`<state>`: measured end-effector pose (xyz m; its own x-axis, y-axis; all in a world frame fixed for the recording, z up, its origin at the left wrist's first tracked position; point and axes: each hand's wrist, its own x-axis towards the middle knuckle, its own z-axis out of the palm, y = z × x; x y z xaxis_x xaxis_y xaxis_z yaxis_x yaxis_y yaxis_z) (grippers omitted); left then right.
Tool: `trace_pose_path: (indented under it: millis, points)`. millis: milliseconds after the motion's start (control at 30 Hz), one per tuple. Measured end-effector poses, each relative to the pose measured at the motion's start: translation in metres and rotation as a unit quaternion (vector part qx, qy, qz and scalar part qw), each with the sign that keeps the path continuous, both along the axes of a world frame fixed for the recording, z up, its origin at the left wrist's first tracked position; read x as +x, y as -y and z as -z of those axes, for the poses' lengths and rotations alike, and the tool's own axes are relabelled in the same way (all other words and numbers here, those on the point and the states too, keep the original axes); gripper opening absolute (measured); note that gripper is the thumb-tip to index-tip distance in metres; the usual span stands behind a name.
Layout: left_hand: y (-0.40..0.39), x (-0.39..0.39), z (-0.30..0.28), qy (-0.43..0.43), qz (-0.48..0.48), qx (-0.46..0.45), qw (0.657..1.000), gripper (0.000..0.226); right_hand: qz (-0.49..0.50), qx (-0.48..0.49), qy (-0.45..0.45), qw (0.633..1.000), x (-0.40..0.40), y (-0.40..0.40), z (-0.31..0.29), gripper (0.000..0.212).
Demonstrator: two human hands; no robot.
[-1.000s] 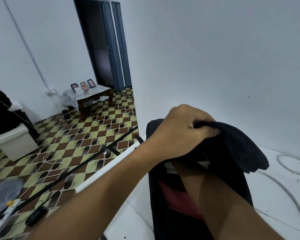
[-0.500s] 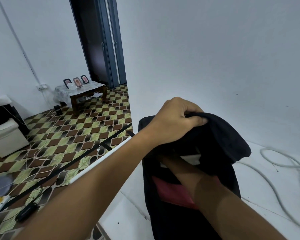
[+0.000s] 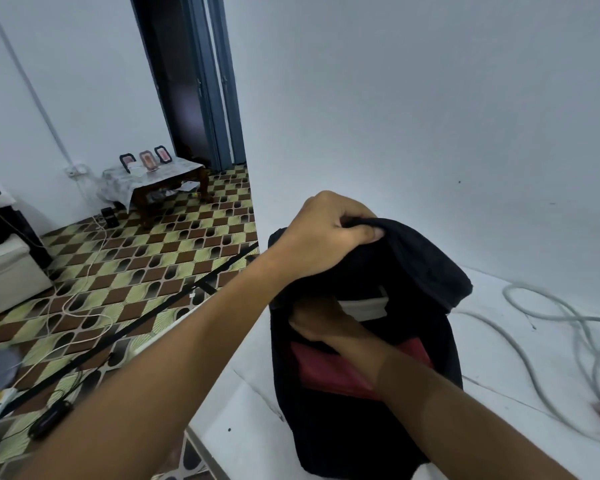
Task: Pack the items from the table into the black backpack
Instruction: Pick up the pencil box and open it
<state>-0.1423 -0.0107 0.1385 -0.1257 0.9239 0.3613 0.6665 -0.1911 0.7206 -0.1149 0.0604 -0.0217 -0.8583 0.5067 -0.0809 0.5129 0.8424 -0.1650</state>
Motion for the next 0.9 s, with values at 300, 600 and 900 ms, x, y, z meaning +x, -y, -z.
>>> trace_pose_path:
  millis: [300, 600, 900]
  points:
    - [0.038, 0.015, 0.067, -0.016, 0.010, -0.006, 1.000, 0.013, -0.026, -0.081, -0.109, 0.990, 0.151, 0.054, -0.005, 0.035]
    - [0.094, 0.070, 0.161, -0.075, -0.130, -0.126, 0.981, 0.039, 0.005, -0.104, -0.304, 0.947, 0.296, 0.078, 0.002, 0.023]
    - [0.089, 0.228, 0.186, -0.120, -0.014, 0.062, 0.991, 0.027, 0.282, -0.045, -0.291, 0.913, 0.439, 0.044, 0.017, 0.026]
